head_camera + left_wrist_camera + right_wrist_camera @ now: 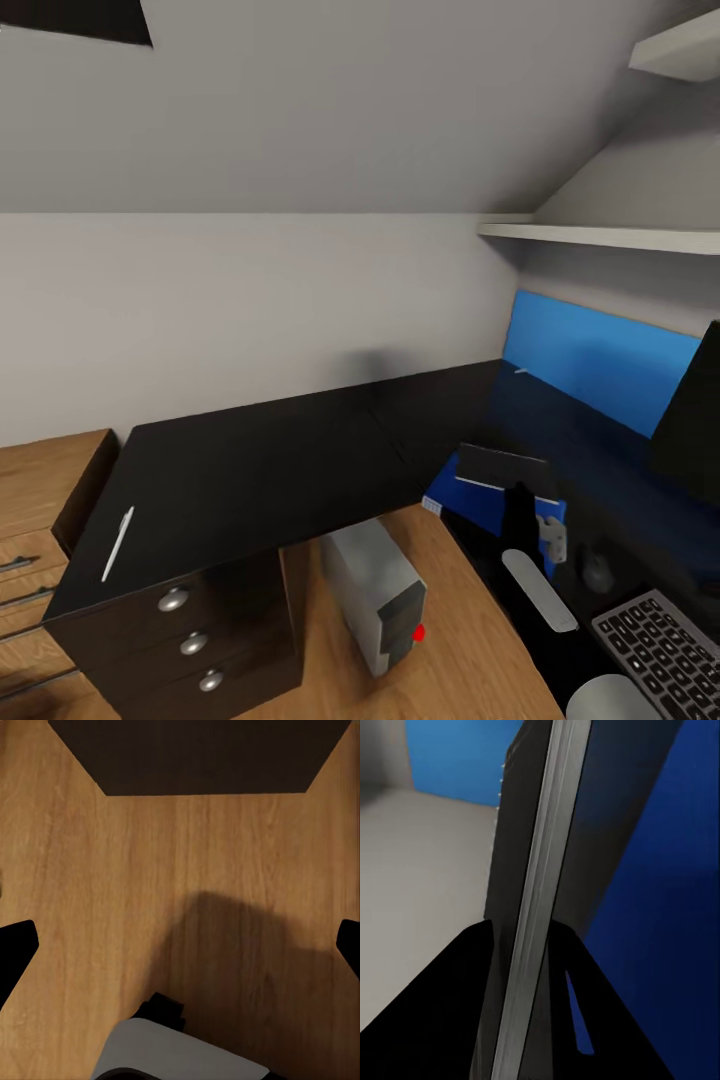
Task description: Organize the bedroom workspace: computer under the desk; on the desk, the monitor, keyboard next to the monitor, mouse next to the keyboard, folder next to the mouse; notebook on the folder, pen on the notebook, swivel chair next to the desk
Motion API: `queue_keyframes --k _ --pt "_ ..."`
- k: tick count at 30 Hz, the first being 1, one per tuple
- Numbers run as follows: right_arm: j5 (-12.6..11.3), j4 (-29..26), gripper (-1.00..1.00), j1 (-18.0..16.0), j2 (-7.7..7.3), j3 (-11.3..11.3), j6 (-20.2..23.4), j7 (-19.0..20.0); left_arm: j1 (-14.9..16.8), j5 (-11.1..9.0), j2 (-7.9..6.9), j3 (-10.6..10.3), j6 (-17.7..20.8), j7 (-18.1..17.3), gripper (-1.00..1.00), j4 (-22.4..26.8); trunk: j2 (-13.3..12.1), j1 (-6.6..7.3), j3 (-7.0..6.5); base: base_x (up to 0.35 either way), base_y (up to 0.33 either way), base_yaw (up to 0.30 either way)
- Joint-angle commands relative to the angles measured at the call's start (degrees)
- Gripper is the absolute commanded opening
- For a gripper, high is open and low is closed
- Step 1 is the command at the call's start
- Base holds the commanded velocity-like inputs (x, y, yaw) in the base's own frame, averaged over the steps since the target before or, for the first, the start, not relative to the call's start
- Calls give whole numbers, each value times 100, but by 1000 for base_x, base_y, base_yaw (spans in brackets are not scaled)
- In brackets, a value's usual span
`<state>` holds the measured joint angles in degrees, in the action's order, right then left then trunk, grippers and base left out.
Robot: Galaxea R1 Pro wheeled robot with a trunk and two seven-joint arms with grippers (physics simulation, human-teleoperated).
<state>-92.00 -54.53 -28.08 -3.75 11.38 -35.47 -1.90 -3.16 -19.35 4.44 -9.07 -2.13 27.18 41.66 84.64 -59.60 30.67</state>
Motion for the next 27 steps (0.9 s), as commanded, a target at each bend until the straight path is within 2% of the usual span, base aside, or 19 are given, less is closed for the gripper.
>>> queue_keyframes --k 1,15,21,27 --pt "-22 -5 -100 -5 -9 29 -33 -22 -1 -60 -4 -25 -23 33 100 9 3 0 5 -102 90 -64" --pt "-36 3 -100 -5 -2 53 -7 -64 -1 -60 1 -24 -24 33 100 9 3 0 5 -46 41 -16" --pt "-30 2 -100 -5 -3 49 -4 -345 -1 -60 4 -22 -24 33 100 9 3 0 5 -2 2 -1" --pt "-29 2 -100 -5 -3 56 -4 -381 -1 -60 4 -24 -24 33 100 9 3 0 5 127 0 0"
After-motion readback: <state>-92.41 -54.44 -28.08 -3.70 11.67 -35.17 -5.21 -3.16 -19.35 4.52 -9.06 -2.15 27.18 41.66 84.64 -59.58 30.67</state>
